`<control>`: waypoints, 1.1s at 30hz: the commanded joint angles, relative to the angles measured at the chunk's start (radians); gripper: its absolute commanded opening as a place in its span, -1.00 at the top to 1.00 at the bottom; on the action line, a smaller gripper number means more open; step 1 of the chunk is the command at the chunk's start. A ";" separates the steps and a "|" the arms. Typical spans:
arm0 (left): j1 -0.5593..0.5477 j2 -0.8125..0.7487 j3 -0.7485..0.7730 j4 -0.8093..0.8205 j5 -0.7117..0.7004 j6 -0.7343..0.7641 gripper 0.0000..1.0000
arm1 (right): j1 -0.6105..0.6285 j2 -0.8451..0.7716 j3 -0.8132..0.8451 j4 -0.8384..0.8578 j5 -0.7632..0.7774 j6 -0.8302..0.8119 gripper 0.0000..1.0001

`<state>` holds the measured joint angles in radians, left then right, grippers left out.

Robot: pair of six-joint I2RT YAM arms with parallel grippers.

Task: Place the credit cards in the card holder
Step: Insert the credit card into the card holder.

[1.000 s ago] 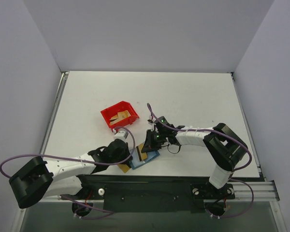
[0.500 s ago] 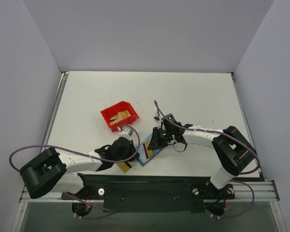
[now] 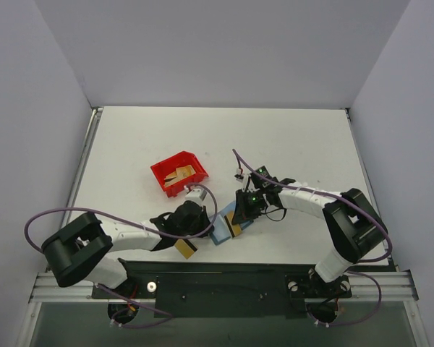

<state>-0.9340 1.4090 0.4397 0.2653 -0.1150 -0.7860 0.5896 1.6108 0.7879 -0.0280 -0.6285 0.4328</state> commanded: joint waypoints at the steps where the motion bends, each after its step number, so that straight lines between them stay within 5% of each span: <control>1: 0.015 0.064 0.004 -0.146 -0.026 0.068 1.00 | -0.002 -0.006 0.016 -0.085 0.024 -0.051 1.00; 10: 0.103 0.084 0.016 -0.136 -0.015 0.097 1.00 | 0.025 -0.052 -0.068 -0.024 0.085 0.059 1.00; 22: 0.124 0.168 0.060 -0.100 0.015 0.119 1.00 | 0.165 -0.114 -0.196 0.177 0.325 0.429 1.00; 33: 0.126 0.176 0.037 -0.072 0.021 0.119 1.00 | 0.139 -0.253 -0.145 0.077 0.368 0.314 1.00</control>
<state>-0.8150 1.5272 0.5224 0.3252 -0.0765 -0.7017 0.7452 1.4036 0.6041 0.1184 -0.3092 0.8001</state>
